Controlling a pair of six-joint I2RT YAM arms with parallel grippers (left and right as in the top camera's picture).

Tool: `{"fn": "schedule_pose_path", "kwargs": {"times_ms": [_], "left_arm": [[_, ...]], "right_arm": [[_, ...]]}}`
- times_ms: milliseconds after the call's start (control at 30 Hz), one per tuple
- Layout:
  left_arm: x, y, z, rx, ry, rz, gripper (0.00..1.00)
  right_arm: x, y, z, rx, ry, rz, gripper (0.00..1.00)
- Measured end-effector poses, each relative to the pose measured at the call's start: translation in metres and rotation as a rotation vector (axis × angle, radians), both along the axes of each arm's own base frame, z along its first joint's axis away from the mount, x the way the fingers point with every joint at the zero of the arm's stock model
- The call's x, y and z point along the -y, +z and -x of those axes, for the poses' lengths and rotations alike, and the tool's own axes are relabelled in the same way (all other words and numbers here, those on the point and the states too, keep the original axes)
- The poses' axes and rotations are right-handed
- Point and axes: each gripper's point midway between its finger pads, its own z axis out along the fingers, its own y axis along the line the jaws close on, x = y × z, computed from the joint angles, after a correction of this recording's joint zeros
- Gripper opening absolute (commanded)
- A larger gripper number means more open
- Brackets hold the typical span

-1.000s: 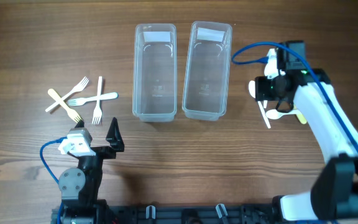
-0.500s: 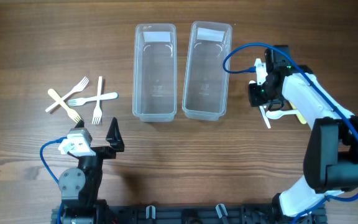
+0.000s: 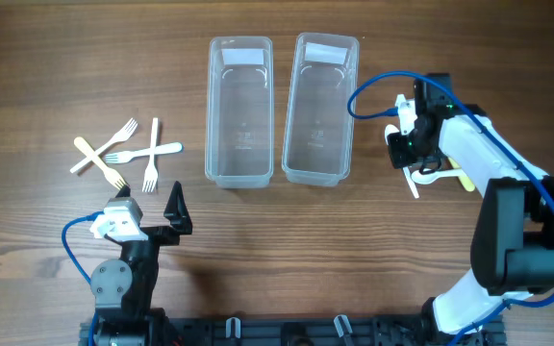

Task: Pack container
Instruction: 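Move right gripper over the white spoons and grasp one spoon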

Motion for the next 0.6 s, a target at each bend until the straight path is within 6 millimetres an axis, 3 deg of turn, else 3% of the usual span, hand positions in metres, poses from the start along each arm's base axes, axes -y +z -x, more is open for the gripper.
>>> {"fn": "schedule_pose_path", "kwargs": {"times_ms": [233, 600], "left_arm": [[0.000, 0.000, 0.000, 0.000, 0.000, 0.000, 1.00], [0.000, 0.000, 0.000, 0.000, 0.000, 0.000, 1.00]], "right_arm": [[0.003, 0.000, -0.012, 0.057, -0.003, 0.000, 0.48], [-0.004, 0.001, -0.015, 0.068, 0.018, -0.033, 0.43]]}}
